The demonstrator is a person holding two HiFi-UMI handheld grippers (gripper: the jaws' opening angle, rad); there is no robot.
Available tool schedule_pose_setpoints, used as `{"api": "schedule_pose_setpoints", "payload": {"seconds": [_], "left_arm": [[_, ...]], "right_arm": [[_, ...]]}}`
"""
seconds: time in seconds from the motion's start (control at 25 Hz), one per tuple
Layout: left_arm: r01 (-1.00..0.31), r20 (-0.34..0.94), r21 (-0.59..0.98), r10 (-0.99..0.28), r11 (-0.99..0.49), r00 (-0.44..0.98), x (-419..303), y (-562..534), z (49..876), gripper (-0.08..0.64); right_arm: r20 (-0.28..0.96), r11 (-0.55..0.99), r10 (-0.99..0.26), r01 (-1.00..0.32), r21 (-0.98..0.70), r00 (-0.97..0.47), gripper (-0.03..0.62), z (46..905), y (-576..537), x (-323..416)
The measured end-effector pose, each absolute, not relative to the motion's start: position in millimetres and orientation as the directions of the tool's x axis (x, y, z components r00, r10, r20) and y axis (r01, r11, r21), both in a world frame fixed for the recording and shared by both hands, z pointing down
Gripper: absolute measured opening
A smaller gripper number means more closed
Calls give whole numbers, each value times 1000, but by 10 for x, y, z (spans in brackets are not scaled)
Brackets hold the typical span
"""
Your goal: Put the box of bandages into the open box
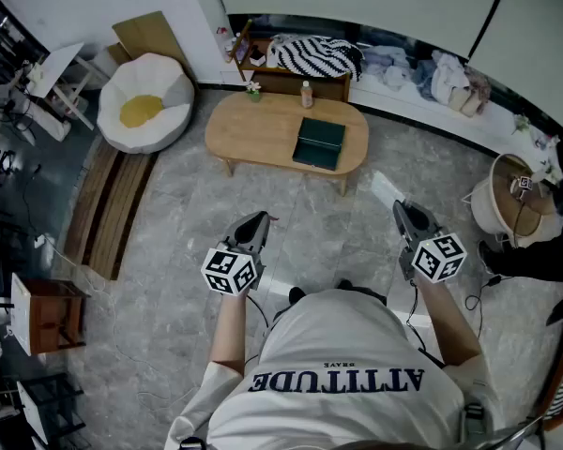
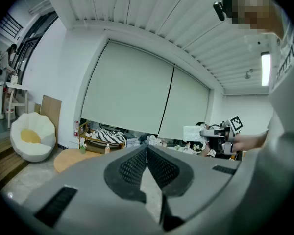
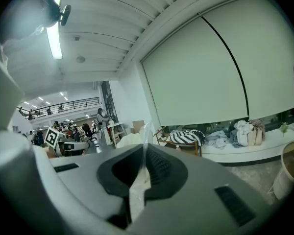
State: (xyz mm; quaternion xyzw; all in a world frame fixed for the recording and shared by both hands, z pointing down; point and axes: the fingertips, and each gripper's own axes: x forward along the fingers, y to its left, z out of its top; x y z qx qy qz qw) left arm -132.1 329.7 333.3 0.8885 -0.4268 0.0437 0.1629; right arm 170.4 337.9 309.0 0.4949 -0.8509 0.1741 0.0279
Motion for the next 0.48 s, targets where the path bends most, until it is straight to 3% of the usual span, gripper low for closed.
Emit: {"api": "schedule_pose_setpoints", "payload": {"seconds": [0.48], "left_arm": [[-774,218,250,-745,-582,630,-1331,3319,3335,21]], "right_arm": [[216,452,-831,-848,-276,-513,26,3086,3399,1682]]}}
